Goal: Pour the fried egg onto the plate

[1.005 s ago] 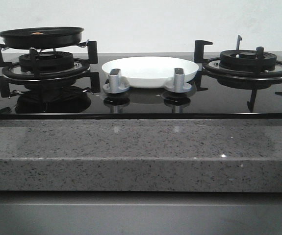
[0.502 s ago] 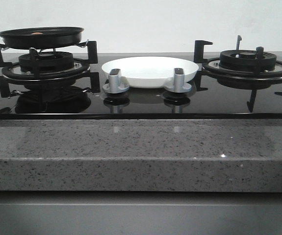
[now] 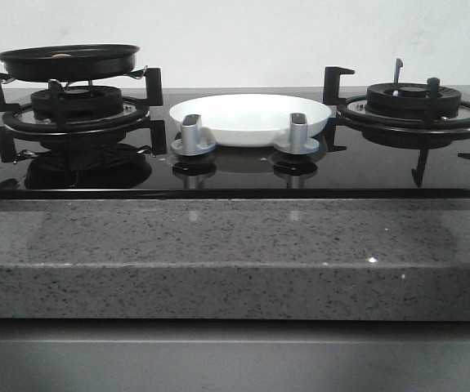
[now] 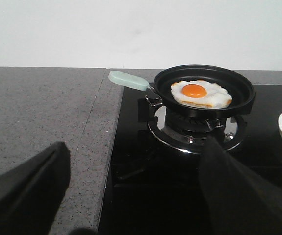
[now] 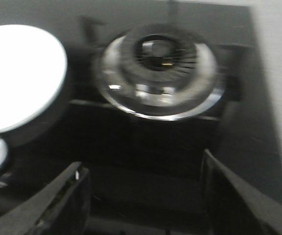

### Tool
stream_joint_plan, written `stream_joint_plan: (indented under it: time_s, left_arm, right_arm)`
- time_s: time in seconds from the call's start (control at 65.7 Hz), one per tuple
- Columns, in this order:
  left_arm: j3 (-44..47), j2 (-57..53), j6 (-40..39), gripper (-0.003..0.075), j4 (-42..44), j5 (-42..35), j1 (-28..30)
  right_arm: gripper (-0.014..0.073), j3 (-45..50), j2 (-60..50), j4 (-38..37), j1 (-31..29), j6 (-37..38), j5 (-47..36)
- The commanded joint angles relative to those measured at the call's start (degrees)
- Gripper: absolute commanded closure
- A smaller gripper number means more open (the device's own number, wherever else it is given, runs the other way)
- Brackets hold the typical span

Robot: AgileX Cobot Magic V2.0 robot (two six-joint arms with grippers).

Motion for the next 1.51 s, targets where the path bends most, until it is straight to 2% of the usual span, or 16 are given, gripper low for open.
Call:
stream_joint_plan:
  time_s: [0.0, 0.244, 0.67, 0.883, 1.035, 1.294, 1.401, 1.492]
  left_arm:
    - [-1.6, 0.4, -0.6, 0.0199, -0.3, -5.0, 0.1]
    - [-1.6, 0.4, -0.6, 0.0199, -0.3, -5.0, 0.1]
    - [-1.6, 0.4, -0.6, 0.0207, -0.3, -5.1, 0.1]
    - [-1.6, 0.4, -0.6, 0.0207, -0.3, -5.1, 0.1]
    - [-1.6, 0.4, -0.6, 0.0207, -0.3, -5.1, 0.1]
    - [-1.6, 0.4, -0.6, 0.0207, -0.3, -5.1, 0.1]
    - [-1.6, 0.4, -0.6, 0.0207, -0.3, -5.1, 0.1]
    - [-1.6, 0.4, -0.6, 0.0207, -0.3, -5.1, 0.1]
  right_arm:
    - [0.0099, -7.0, 5.3, 0.6, 2.8, 0.0, -0.7]
    - [0.0214, -24.1, 21.0, 1.2, 6.8, 0.0, 10.3]
    - [0.0214, -58.8, 47.7, 6.1, 6.9, -2.2, 33.6]
    - [0.0218, -71.5, 57.6, 6.7, 6.9, -2.2, 43.0]
    - [0.0258, -77.0, 61.4, 6.8, 6.9, -2.2, 46.6]
    - [0.0351, -77.5, 62.4, 7.2, 6.9, -2.2, 46.6]
    - [0.0454, -77.5, 62.4, 7.2, 6.9, -2.2, 46.7]
    - [0.0586, -77.6, 62.3, 7.2, 6.7, -2.2, 46.7]
